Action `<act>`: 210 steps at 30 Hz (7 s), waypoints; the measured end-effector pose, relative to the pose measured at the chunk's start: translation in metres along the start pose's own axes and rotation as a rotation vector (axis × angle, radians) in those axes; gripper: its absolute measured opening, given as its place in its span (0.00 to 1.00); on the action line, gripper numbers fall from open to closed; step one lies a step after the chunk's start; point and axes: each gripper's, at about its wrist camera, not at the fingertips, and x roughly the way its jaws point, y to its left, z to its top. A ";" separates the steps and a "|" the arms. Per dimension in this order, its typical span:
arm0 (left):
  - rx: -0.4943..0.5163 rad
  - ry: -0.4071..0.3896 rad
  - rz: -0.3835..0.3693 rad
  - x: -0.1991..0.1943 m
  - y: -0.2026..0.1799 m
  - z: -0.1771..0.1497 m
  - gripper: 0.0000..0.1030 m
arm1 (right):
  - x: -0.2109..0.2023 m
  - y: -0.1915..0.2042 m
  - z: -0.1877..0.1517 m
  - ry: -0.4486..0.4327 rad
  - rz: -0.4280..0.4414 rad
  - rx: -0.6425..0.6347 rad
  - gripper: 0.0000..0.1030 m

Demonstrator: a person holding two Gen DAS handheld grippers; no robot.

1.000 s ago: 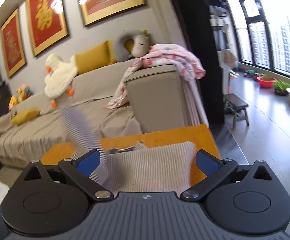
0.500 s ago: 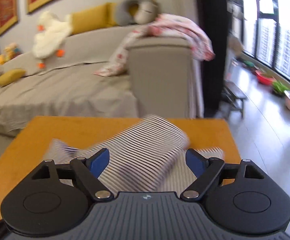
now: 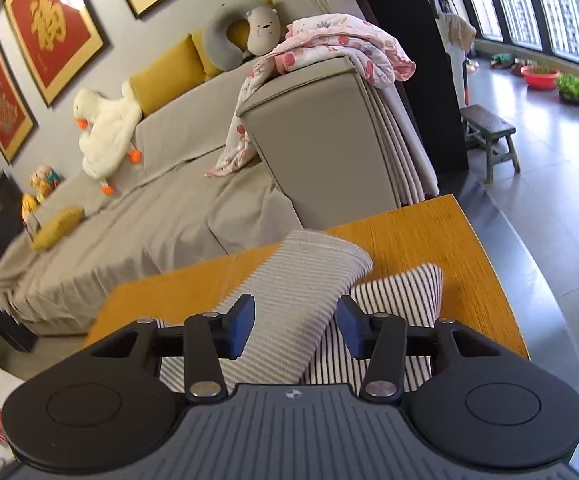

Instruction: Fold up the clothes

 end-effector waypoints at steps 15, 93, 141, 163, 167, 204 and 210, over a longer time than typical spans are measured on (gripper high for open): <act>-0.112 0.061 0.028 0.017 0.036 0.005 0.99 | 0.018 0.032 0.033 -0.132 0.119 -0.073 0.03; -0.119 0.165 -0.150 -0.059 0.056 -0.020 1.00 | -0.107 0.085 -0.052 -0.021 0.056 -0.771 0.16; -0.312 0.134 -0.021 0.021 0.092 -0.009 1.00 | 0.009 0.050 -0.076 0.053 0.160 -0.090 1.00; -0.190 0.188 0.066 0.048 0.098 0.017 0.79 | 0.054 0.067 -0.059 0.076 -0.137 -0.406 0.52; -0.177 0.154 0.084 0.013 0.097 0.023 0.83 | 0.026 0.071 -0.063 0.051 -0.115 -0.444 0.52; -0.215 0.214 -0.122 0.088 0.162 0.036 0.41 | 0.112 0.047 -0.002 0.296 0.272 -0.361 0.31; -0.103 0.068 -0.117 0.055 0.145 0.084 0.32 | 0.075 0.074 0.037 0.102 0.235 -0.566 0.30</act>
